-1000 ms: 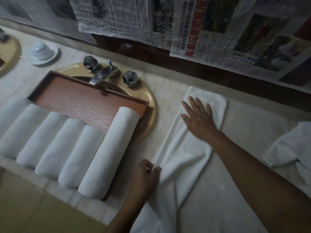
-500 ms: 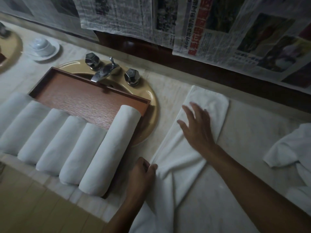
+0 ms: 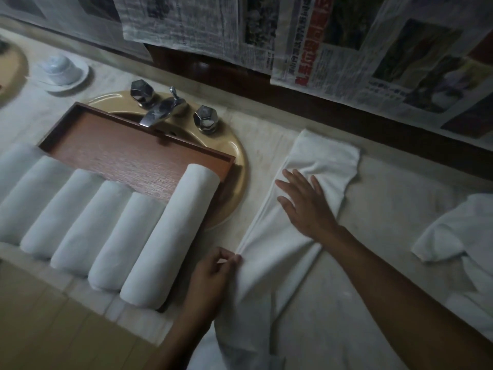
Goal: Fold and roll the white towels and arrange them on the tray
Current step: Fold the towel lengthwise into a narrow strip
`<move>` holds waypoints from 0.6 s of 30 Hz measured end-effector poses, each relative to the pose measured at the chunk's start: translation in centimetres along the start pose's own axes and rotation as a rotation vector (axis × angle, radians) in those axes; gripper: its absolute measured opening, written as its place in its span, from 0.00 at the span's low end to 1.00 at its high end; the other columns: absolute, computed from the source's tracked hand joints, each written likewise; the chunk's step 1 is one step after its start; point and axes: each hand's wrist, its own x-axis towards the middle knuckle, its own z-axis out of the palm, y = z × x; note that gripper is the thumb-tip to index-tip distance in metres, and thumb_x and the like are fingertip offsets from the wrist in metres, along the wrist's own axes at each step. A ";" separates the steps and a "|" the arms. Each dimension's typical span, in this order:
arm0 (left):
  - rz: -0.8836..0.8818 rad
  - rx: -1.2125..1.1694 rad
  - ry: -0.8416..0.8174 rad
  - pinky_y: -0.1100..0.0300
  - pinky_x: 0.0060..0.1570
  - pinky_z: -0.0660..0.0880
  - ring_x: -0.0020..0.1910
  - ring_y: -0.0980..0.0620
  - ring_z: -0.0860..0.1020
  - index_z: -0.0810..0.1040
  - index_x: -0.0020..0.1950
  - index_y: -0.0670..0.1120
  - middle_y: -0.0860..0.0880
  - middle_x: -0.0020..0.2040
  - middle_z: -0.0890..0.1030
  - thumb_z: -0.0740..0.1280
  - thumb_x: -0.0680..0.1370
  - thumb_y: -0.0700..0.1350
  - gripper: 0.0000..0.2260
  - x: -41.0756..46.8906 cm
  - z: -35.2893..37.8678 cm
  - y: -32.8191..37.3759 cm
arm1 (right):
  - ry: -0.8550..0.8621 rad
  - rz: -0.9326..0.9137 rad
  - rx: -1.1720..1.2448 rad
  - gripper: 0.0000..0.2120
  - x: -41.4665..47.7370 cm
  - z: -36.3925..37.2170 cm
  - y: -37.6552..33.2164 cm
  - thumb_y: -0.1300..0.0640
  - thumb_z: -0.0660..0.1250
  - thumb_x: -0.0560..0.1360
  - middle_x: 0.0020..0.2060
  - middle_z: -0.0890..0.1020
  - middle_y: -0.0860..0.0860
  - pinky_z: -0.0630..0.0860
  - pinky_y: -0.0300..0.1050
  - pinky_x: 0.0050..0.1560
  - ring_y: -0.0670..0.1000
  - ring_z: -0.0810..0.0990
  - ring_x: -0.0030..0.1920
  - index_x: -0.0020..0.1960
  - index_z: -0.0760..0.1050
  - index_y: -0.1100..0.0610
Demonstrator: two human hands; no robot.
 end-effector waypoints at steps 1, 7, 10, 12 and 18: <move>0.040 0.047 0.018 0.55 0.35 0.74 0.35 0.53 0.81 0.80 0.40 0.51 0.51 0.37 0.85 0.71 0.80 0.51 0.10 0.2 -0.1 -0.3 | 0.004 0.001 0.002 0.23 0.0 0.0 0.1 0.43 0.53 0.84 0.80 0.64 0.47 0.55 0.61 0.79 0.50 0.58 0.81 0.76 0.70 0.47; 0.104 0.299 0.139 0.52 0.37 0.75 0.34 0.57 0.78 0.74 0.41 0.48 0.52 0.34 0.80 0.72 0.79 0.49 0.11 0.3 0.8 -2.1 | 0.024 0.035 0.008 0.23 -0.1 0.2 -0.3 0.42 0.55 0.83 0.79 0.66 0.49 0.59 0.66 0.76 0.54 0.60 0.80 0.74 0.72 0.47; 0.113 0.323 0.153 0.51 0.38 0.76 0.35 0.55 0.78 0.73 0.40 0.49 0.52 0.34 0.80 0.72 0.78 0.50 0.11 0.4 0.8 -2.1 | 0.088 0.106 0.001 0.22 -1.0 0.0 -2.3 0.44 0.61 0.81 0.78 0.66 0.55 0.58 0.68 0.76 0.59 0.61 0.80 0.72 0.74 0.48; 0.114 0.332 0.164 0.50 0.37 0.77 0.35 0.55 0.78 0.73 0.40 0.49 0.52 0.34 0.80 0.71 0.78 0.51 0.11 0.4 0.8 -2.2 | 0.095 0.085 0.018 0.23 -2.7 0.3 -4.7 0.43 0.61 0.81 0.77 0.68 0.56 0.60 0.67 0.75 0.59 0.63 0.79 0.72 0.74 0.50; -0.124 0.076 -0.148 0.54 0.35 0.78 0.38 0.49 0.83 0.78 0.46 0.49 0.48 0.43 0.84 0.74 0.78 0.49 0.07 -0.2 0.2 -1.5 | -0.186 0.050 -0.074 0.32 -4.3 0.5 -5.8 0.34 0.44 0.82 0.84 0.48 0.48 0.45 0.62 0.80 0.50 0.44 0.83 0.84 0.50 0.45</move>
